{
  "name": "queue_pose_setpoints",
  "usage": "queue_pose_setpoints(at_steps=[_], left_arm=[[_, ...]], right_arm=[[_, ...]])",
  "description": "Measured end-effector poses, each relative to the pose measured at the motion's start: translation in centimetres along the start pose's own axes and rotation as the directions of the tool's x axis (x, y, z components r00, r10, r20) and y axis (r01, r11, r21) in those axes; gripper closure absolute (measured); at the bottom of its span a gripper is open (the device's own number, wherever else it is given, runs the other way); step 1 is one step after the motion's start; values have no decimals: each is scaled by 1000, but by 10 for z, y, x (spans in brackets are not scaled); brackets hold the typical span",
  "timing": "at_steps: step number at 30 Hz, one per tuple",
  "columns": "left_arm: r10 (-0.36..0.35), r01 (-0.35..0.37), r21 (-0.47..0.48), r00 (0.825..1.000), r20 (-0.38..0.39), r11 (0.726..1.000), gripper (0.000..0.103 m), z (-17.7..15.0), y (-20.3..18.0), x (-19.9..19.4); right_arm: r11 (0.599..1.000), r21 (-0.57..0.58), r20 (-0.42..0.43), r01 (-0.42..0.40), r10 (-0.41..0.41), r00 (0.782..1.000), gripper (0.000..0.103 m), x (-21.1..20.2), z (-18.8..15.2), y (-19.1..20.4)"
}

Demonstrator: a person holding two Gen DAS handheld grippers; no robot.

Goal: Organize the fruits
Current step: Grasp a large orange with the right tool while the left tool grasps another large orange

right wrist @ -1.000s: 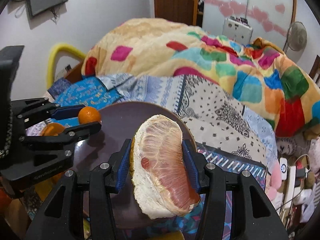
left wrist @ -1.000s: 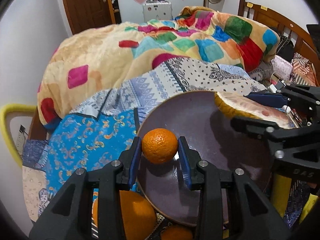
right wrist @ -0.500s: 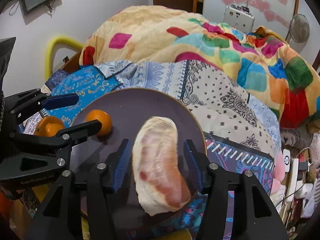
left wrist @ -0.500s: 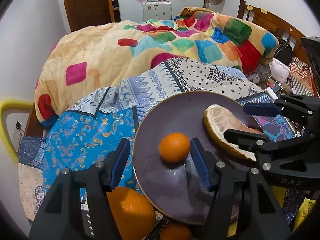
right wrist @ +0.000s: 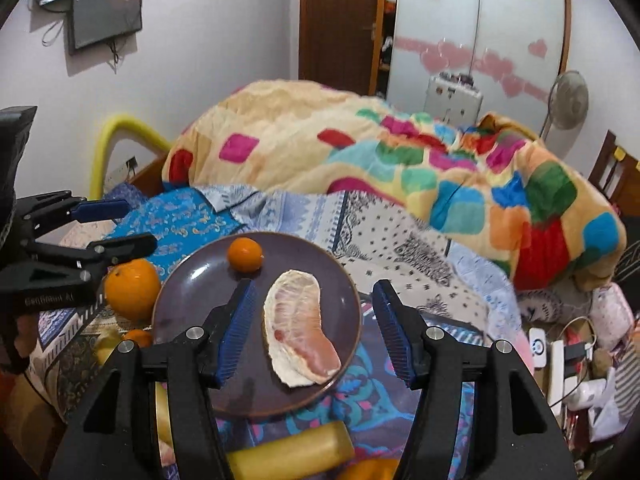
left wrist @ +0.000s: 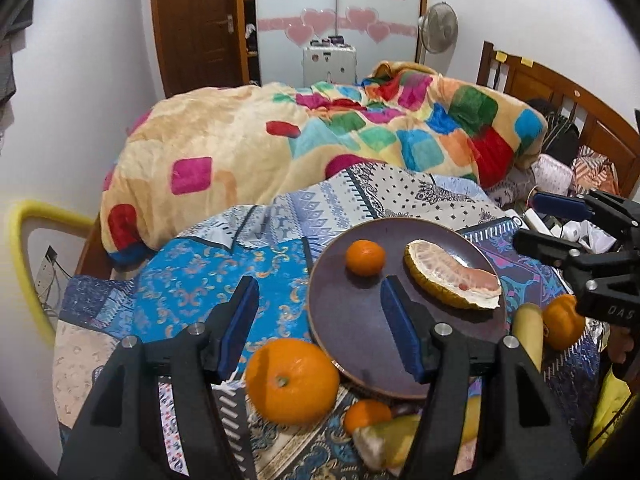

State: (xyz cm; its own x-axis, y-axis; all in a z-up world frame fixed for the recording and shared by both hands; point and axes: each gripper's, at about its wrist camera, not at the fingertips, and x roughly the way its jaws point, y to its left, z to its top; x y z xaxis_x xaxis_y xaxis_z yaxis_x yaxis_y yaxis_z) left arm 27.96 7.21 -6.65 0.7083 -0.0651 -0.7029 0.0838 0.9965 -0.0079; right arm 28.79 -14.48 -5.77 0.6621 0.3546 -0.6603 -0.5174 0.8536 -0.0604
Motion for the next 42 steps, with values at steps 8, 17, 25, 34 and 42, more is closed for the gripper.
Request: queue_pose_setpoints(at_steps=[8, 17, 25, 34, 42], left_arm=[[21, -21, -5, 1000, -5, 1000, 36, -27, 14, -13], [33, -33, 1, 998, -47, 999, 30, -58, 28, -9], [15, -16, -14, 997, -75, 1000, 28, -68, 29, 4], [13, -14, -5, 996, -89, 1000, 28, -66, 22, 23], [-41, 35, -56, 994, -99, 998, 28, -63, 29, 31]], right_arm=[[999, 29, 66, 19, -21, 998, 46, -22, -22, -10], [996, 76, 30, 53, -56, 998, 46, -27, -67, -29], [989, 138, 16, 58, -60, 998, 38, -30, -105, -40], [985, 169, -28, 46, -41, 999, 37, -23, -124, -46], [987, 157, -49, 36, -29, 998, 37, -21, -130, -40]])
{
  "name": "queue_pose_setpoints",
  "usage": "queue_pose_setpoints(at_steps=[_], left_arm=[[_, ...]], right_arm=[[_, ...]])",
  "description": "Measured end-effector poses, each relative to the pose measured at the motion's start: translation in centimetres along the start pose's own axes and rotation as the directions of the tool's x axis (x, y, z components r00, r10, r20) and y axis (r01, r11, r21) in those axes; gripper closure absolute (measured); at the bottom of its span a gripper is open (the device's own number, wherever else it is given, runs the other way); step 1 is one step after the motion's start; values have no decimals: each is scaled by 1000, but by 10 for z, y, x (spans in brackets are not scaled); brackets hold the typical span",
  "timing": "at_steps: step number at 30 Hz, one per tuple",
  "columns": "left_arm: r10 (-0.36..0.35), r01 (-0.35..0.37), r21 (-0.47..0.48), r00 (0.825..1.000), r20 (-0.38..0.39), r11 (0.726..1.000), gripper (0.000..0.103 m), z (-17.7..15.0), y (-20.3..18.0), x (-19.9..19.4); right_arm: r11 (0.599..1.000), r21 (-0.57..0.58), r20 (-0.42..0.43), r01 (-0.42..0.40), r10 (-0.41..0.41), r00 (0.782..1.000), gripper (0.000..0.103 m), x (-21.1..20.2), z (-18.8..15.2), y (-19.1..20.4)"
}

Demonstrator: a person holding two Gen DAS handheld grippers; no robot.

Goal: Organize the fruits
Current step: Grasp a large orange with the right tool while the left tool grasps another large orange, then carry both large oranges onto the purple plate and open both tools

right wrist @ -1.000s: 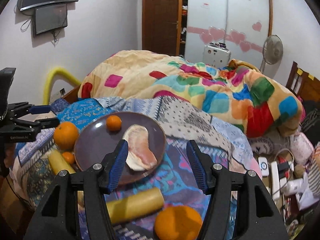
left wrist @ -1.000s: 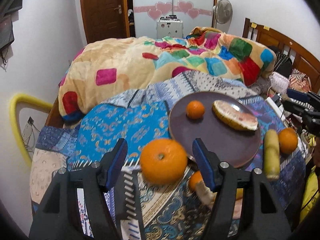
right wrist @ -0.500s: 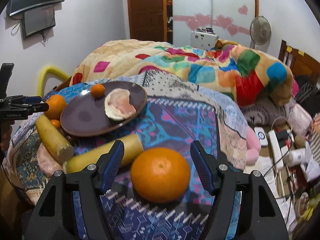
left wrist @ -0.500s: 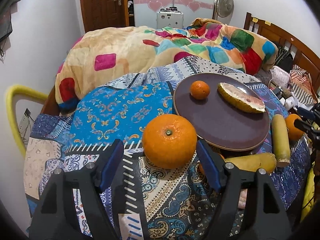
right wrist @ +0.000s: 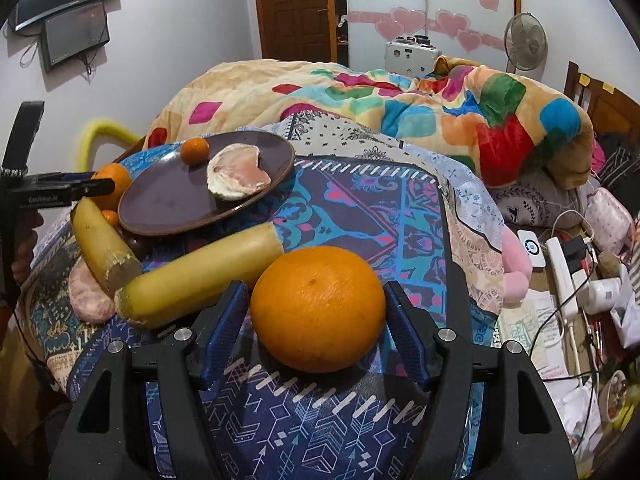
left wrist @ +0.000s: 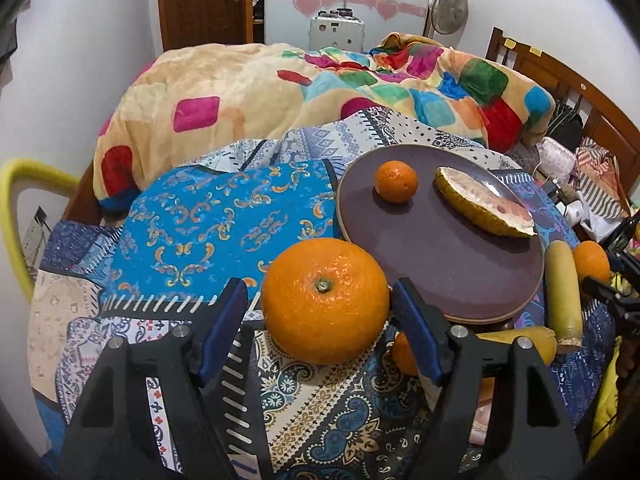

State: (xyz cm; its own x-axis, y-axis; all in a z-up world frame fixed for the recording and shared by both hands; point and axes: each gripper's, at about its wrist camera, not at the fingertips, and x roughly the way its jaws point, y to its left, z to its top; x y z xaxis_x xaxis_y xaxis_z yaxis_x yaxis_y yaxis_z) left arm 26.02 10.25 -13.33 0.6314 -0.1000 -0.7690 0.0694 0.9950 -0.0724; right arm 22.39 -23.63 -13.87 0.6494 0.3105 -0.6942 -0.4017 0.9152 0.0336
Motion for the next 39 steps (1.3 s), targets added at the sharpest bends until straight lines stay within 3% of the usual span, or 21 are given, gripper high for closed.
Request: queue_pose_setpoints(at_steps=[3, 5, 18, 39], left_arm=[[-4, 4, 1, 1000, -1, 1000, 28, -1, 1, 1], [-13, 13, 5, 1000, -3, 1000, 35, -1, 0, 3], [29, -30, 42, 999, 16, 999, 38, -5, -6, -4], [28, -37, 59, 988, 150, 998, 38, 21, -20, -51]], right_arm=[[1000, 6, 2, 3, -3, 1000, 37, 0, -1, -2], [1000, 11, -4, -5, 5, 1000, 37, 1, -1, -3], [999, 29, -8, -23, 23, 1000, 42, 5, 1, -6], [999, -53, 163, -7, 16, 987, 42, -25, 61, 13]])
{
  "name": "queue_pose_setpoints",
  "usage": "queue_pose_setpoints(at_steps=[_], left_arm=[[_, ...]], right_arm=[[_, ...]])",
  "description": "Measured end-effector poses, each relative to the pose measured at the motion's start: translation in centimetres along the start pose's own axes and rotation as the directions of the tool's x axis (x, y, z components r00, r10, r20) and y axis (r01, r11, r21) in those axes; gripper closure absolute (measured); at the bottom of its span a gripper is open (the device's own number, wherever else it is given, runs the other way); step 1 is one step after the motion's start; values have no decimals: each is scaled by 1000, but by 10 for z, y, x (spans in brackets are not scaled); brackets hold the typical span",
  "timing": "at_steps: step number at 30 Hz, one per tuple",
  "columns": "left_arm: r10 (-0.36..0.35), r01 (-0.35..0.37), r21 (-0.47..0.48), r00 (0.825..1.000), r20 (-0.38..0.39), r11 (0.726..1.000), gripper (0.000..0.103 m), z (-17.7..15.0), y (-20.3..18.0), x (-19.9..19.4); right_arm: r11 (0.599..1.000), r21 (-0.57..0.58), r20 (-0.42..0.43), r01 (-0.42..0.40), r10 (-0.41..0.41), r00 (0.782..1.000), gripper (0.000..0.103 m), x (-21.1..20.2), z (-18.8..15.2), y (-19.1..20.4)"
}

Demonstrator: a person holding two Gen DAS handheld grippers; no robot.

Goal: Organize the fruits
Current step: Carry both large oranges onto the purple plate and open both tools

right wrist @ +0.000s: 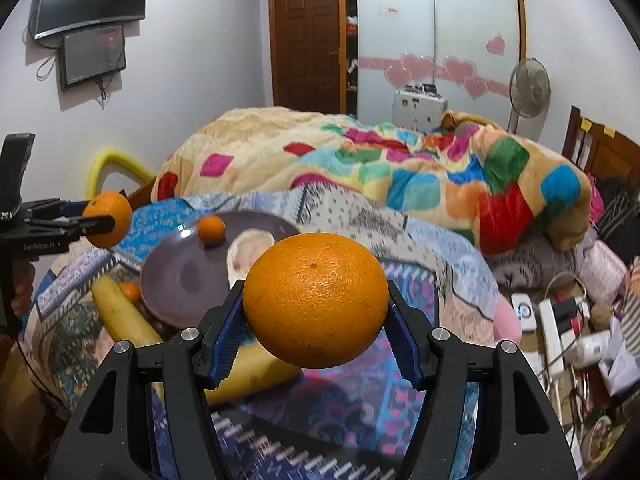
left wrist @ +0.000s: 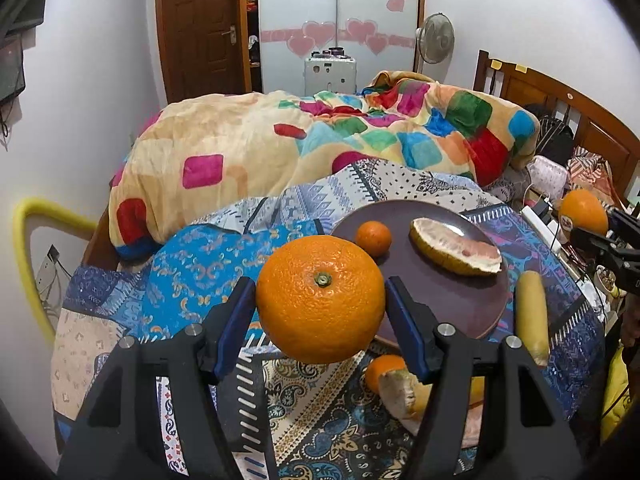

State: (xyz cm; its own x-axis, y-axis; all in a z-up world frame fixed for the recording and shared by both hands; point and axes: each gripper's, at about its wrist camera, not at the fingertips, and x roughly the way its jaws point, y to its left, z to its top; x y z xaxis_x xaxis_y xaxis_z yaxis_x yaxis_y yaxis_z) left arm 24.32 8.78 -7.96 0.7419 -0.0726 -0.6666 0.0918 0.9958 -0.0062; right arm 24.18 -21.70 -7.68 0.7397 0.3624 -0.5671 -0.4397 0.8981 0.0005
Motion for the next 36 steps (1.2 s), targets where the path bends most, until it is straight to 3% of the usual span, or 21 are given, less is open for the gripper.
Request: queue_pose_setpoints(at_steps=[7, 16, 26, 36], left_arm=[[-26, 26, 4, 1000, 10, 1000, 38, 12, -10, 6], [-57, 57, 16, 998, -13, 998, 38, 21, -20, 25], [-104, 105, 8, 989, -107, 994, 38, 21, -24, 69], [-111, 116, 26, 984, -139, 993, 37, 19, -30, 86]], right_arm=[[999, -26, 26, -40, 41, 999, 42, 13, 21, 14], [995, -18, -15, -103, 103, 995, 42, 48, 34, 26], [993, -41, -84, -108, 105, 991, 42, 81, 35, 35], [991, -68, -103, -111, 103, 989, 42, 89, 35, 41]])
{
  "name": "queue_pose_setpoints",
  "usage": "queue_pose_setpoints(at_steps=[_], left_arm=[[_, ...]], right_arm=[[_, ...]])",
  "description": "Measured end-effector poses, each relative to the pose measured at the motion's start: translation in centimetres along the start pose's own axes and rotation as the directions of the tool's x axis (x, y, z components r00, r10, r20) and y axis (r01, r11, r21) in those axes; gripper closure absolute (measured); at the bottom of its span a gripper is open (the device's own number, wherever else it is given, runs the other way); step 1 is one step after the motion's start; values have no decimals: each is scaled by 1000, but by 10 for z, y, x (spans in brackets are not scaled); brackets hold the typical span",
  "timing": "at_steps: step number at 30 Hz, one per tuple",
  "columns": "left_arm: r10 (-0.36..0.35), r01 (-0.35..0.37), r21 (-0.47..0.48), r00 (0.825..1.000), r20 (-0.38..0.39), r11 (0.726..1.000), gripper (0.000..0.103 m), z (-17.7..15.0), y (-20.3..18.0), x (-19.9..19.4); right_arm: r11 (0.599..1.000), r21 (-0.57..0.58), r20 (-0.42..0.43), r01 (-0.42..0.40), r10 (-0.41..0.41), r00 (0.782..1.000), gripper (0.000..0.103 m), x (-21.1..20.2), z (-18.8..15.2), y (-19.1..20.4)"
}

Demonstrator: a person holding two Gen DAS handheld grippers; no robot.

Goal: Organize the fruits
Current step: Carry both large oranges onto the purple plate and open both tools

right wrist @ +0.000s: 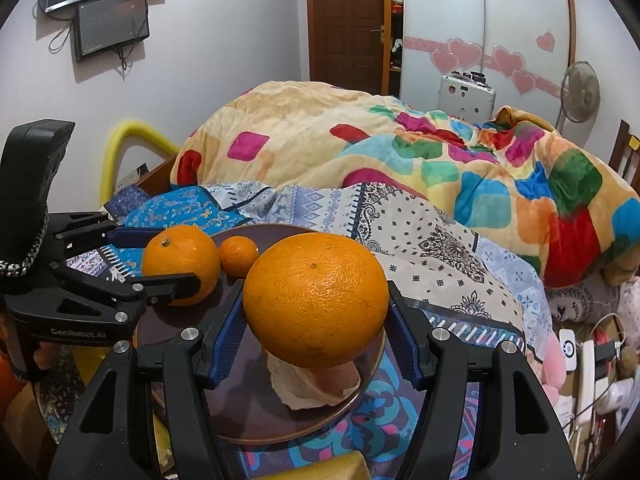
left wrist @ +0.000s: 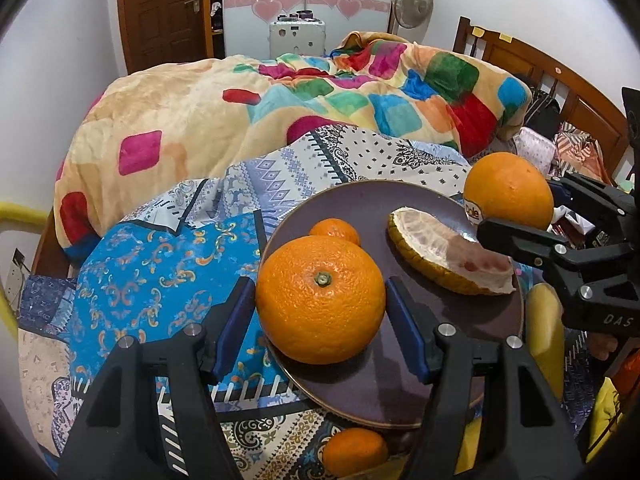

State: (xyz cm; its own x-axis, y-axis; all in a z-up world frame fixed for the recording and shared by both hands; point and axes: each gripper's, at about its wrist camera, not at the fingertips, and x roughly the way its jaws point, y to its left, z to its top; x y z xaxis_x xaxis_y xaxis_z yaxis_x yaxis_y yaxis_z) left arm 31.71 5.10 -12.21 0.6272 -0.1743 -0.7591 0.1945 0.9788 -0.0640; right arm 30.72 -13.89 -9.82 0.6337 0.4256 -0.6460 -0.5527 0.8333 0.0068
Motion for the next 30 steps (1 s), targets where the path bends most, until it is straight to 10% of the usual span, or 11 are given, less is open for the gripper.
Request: queue_pose_setpoints(at_steps=[30], left_arm=[[102, -92, -103, 990, 100, 990, 35, -17, 64, -45]], right_arm=[[999, -9, -151, -39, 37, 988, 42, 61, 41, 26]])
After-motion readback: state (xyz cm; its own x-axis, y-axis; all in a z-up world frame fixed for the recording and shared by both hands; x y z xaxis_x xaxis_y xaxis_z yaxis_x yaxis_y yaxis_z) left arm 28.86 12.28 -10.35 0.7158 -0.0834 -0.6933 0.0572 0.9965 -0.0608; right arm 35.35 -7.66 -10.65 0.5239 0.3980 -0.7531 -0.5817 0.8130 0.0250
